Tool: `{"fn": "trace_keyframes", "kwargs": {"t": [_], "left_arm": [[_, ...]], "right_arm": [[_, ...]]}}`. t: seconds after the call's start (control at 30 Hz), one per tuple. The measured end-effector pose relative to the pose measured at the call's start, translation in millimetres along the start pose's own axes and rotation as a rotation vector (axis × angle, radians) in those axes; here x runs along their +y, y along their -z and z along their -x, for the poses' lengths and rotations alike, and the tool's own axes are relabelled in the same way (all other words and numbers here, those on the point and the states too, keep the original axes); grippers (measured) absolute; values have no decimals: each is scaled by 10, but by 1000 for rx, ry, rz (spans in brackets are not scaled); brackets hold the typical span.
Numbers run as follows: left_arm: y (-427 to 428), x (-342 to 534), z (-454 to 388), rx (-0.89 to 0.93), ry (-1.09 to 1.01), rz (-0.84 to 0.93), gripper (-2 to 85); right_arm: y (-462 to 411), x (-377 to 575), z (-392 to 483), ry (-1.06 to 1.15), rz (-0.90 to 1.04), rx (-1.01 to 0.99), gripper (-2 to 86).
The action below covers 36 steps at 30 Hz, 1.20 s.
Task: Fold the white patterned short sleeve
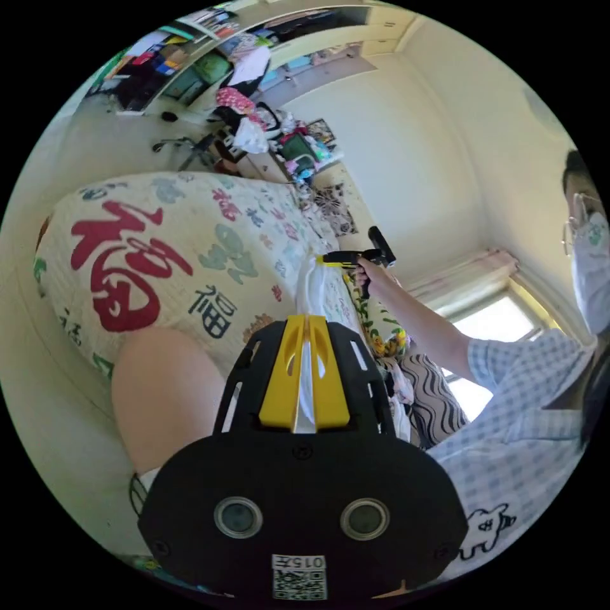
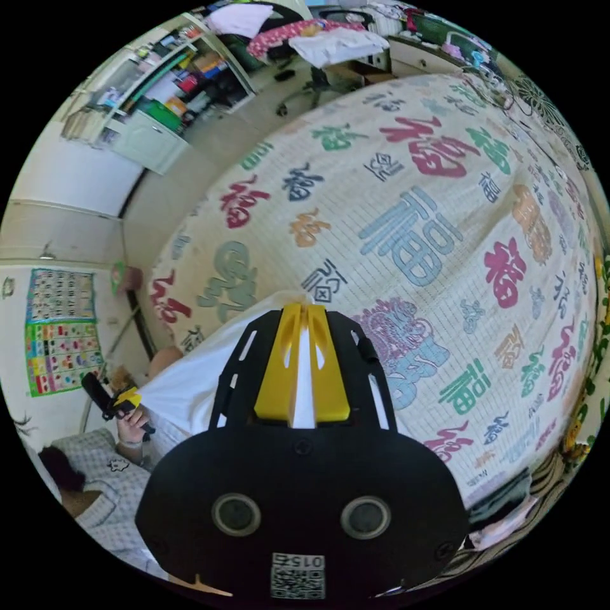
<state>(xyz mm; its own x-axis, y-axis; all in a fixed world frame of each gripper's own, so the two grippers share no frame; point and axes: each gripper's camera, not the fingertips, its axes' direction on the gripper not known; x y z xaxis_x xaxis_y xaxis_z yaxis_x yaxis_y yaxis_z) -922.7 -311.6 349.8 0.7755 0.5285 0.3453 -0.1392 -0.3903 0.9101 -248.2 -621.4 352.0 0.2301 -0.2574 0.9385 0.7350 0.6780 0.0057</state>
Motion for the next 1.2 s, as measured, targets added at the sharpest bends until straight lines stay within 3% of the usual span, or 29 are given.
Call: {"fn": "trace_keyframes", "kwargs": {"t": [0.13,0.27,0.5,0.87,1.03,1.13,1.2], "left_arm": [[-186,202,-530,74,-254,126,-7],[-816,734,-1253,184,-532,297,-7],[-2314,1739,-1953,355,-775,563,-6],[-4290,3016,-2031,271,-889,879,5],[-4874,3239,-1812,306,-862,1088,67],[-4953,2873,-1757,427,-844,1028,99],[-4967,2318,-1796,514,-1005,861,110]], "right_arm": [[382,496,-282,3,-67,-64,1],[926,1442,-1003,-50,-248,-306,3],[1337,3090,-2319,-156,-428,-427,5],[1016,4538,-3794,-366,-490,-628,6],[1117,4971,-4012,-350,-540,-702,6],[1257,5171,-4073,-329,-564,-722,6],[1369,5293,-4108,-320,-561,-721,6]]}}
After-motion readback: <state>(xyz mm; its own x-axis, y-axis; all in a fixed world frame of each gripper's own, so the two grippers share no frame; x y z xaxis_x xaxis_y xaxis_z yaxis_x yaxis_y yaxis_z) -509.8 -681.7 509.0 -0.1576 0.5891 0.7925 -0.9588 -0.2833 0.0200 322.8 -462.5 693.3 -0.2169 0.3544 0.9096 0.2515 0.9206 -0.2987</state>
